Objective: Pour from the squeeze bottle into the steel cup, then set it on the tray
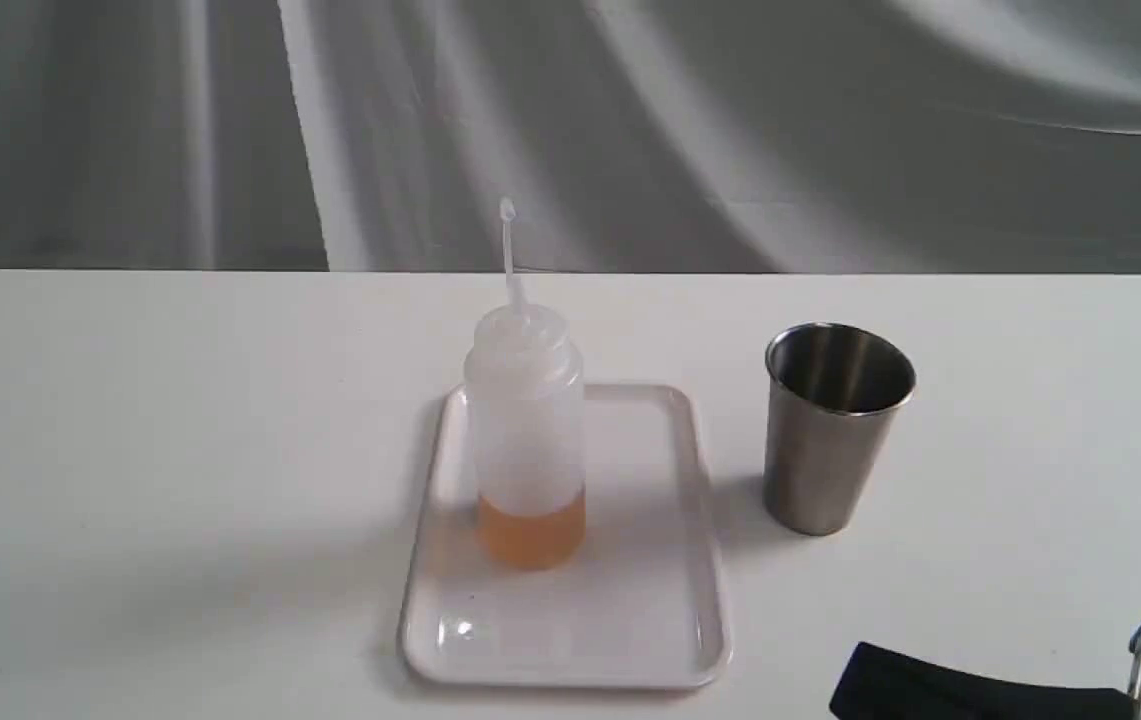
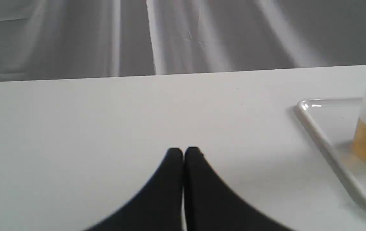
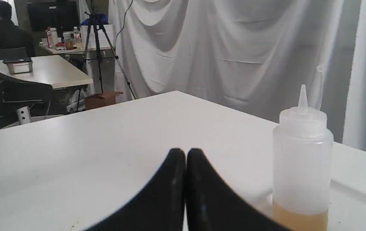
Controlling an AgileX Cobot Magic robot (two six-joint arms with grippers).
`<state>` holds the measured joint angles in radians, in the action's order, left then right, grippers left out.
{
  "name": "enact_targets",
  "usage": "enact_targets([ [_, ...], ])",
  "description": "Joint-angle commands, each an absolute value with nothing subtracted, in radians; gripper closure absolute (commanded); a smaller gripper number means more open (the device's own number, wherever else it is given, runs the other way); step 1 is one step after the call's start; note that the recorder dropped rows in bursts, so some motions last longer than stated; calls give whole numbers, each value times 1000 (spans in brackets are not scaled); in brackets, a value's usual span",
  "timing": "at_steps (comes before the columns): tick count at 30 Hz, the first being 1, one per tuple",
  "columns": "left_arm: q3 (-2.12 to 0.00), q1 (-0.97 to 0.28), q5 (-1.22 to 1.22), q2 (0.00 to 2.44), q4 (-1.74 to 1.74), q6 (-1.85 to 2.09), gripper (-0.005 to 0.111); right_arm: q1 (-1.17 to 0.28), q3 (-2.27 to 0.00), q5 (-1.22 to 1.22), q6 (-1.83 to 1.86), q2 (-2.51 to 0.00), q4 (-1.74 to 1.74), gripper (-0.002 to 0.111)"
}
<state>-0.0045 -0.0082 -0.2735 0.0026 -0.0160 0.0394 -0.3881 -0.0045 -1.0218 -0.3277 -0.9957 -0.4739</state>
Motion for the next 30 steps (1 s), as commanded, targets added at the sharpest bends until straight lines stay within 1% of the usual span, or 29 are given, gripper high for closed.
enact_targets([
  [1,0,-14,-266,0,-17,34,107,-387,0,-1019,-328,-991,-484,108],
  [9,0,-14,-266,0,-17,37,107,-389,0,-1005,-328,-975,-486,108],
  [21,0,-14,-266,0,-15,34,107,-389,0,-1004,-328,-756,-486,108],
  [30,0,-14,-266,0,-15,34,107,-292,0,-1006,-331,-640,-467,108],
])
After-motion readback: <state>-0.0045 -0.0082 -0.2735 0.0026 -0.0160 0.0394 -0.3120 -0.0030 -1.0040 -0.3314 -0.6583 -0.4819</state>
